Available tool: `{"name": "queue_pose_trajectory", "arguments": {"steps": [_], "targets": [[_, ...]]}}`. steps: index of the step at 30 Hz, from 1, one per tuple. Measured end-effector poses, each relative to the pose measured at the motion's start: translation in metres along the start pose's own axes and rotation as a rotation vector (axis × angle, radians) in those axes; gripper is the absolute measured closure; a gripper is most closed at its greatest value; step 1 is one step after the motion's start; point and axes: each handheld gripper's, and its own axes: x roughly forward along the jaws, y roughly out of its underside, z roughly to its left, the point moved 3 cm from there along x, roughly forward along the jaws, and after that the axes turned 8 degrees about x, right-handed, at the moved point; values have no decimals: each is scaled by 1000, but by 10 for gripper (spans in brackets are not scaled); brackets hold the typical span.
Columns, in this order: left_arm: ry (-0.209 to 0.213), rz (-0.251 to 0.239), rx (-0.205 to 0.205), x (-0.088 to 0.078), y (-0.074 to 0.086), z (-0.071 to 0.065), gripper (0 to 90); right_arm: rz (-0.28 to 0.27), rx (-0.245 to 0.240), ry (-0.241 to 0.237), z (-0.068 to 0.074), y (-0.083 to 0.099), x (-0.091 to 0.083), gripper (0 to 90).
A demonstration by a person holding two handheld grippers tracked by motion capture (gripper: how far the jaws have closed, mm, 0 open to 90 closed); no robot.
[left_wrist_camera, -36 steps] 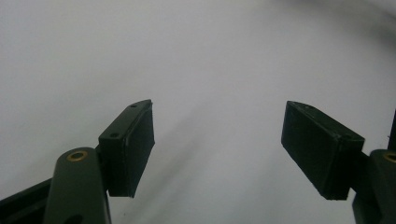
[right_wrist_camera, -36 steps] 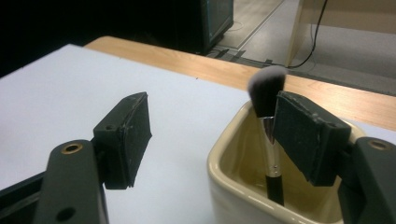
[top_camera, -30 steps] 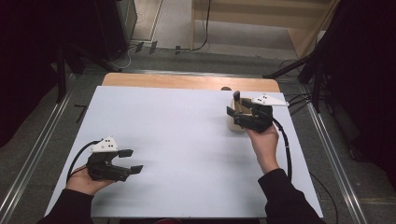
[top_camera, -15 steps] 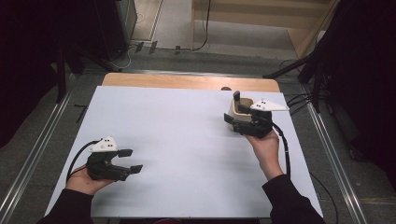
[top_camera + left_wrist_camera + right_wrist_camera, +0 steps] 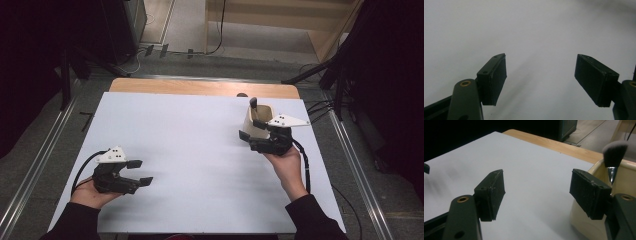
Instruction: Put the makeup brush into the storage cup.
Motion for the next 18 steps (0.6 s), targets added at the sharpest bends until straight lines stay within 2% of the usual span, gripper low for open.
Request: {"name": "queue_pose_trajectory", "arguments": {"steps": [9,18], "targets": [[2,0,2,0,0,0,265,35,1,-26,3,15,-2,288],[-1,4,1,1,1,2,265,45,2,-58,3,28,-6,288]]}}
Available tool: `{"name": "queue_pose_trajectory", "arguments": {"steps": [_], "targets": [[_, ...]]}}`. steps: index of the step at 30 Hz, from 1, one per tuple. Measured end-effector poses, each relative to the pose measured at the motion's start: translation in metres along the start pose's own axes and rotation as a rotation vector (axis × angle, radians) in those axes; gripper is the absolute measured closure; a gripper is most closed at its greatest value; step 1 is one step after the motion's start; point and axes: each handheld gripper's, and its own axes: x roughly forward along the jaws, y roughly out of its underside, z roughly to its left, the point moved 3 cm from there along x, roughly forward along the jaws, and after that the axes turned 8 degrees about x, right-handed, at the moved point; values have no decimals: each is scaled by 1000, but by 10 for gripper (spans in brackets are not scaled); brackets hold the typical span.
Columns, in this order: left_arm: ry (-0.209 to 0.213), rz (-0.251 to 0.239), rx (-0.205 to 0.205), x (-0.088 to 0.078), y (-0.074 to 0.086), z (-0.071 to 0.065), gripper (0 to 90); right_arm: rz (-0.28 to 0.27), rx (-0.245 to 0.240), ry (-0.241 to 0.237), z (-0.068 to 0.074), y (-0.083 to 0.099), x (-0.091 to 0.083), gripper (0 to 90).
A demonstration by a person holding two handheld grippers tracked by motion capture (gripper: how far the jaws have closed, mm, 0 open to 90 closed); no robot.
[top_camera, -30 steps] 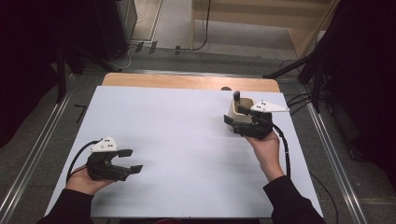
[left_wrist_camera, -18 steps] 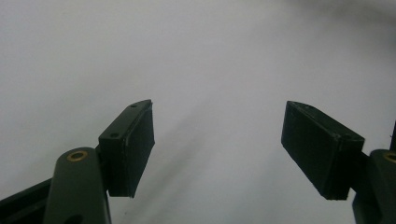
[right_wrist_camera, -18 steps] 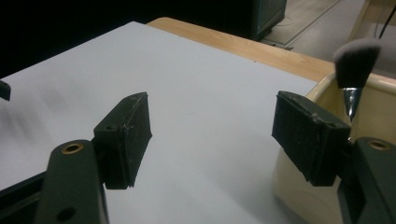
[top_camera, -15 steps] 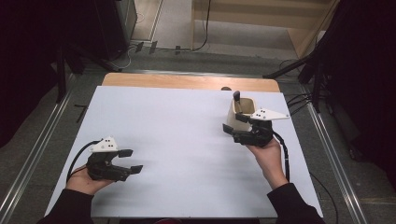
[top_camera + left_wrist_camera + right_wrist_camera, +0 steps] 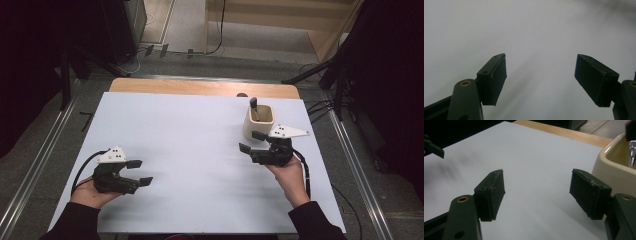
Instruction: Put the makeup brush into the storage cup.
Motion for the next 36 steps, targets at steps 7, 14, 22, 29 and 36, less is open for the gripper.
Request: {"name": "queue_pose_trajectory", "arguments": {"steps": [7,14,22,29,36], "targets": [[-1,-3,0,0,0,0,264,20,-7,-21,3,8,-2,288],[-1,-3,1,0,0,0,264,65,-17,-46,9,21,-4,287],[-1,-3,1,0,0,0,264,112,-33,-63,11,31,-6,280],[0,-1,3,0,0,0,263,133,-41,-76,13,38,-10,274],[-1,1,5,0,0,0,263,152,-54,-76,14,43,-15,267]]}}
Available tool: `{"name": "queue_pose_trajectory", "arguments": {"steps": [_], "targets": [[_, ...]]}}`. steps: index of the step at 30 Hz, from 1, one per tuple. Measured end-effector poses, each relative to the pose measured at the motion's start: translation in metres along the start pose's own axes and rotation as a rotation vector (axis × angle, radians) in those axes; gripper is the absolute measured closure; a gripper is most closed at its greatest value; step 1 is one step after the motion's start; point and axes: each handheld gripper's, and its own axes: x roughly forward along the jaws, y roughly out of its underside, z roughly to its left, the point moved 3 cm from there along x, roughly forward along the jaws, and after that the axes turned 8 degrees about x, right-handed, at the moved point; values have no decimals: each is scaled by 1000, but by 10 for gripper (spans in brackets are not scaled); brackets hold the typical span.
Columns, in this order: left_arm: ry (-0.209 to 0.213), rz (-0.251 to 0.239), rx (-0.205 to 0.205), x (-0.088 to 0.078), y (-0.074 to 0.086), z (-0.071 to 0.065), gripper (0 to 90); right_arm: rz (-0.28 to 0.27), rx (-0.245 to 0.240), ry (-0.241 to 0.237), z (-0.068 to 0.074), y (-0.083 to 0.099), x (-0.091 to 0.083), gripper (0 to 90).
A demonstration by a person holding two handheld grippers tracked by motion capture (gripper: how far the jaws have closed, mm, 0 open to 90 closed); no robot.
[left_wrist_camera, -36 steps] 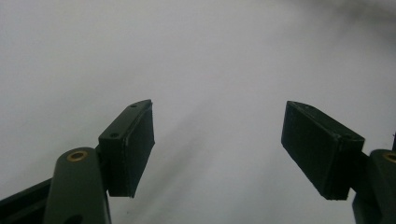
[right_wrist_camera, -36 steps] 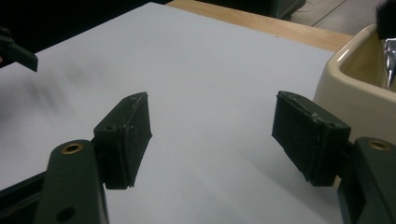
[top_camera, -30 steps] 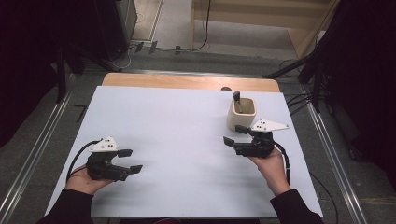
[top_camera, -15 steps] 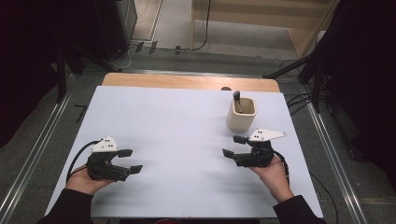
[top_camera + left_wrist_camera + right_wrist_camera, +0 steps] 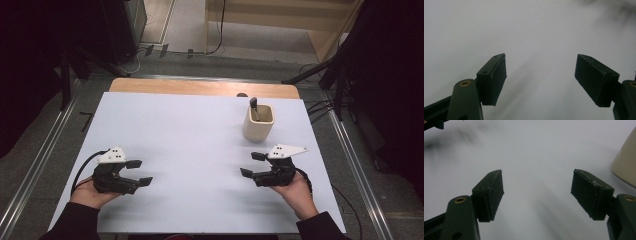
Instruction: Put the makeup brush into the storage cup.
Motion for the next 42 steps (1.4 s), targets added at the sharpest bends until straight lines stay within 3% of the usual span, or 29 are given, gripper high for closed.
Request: {"name": "queue_pose_trajectory", "arguments": {"steps": [8,26,42], "targets": [[1,0,4,0,0,-1,261,18,1,14,-1,6,-7,266],[9,-9,22,1,-1,-2,245,-17,3,17,-4,18,-28,254],[12,-18,37,2,-1,-3,228,-34,2,4,-5,17,-28,252]]}}
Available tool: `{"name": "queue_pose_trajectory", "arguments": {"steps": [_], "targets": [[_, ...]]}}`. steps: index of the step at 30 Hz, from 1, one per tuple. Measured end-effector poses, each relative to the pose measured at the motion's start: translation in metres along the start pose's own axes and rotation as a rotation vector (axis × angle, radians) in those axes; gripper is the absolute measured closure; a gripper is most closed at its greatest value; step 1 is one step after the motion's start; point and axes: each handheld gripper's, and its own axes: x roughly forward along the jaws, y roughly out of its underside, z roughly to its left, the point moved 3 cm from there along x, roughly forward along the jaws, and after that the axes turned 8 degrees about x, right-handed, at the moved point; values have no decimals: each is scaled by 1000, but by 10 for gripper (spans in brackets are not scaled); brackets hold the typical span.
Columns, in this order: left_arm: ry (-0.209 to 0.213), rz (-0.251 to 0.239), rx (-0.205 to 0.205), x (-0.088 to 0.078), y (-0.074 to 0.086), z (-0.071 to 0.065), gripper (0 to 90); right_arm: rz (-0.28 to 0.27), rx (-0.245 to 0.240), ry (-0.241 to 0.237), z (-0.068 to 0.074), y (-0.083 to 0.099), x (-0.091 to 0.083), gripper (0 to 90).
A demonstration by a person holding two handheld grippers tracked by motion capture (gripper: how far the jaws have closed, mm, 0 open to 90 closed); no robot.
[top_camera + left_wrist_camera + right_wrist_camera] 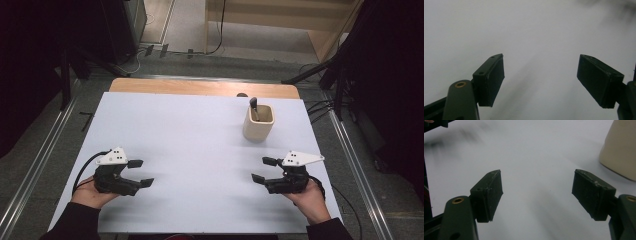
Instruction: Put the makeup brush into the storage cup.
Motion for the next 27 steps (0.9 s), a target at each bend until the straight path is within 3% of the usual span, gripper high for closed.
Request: {"name": "queue_pose_trajectory", "arguments": {"steps": [27], "targets": [[-4,-15,7,-1,0,0,209,-4,-14,-1,1,-2,0,252]]}}
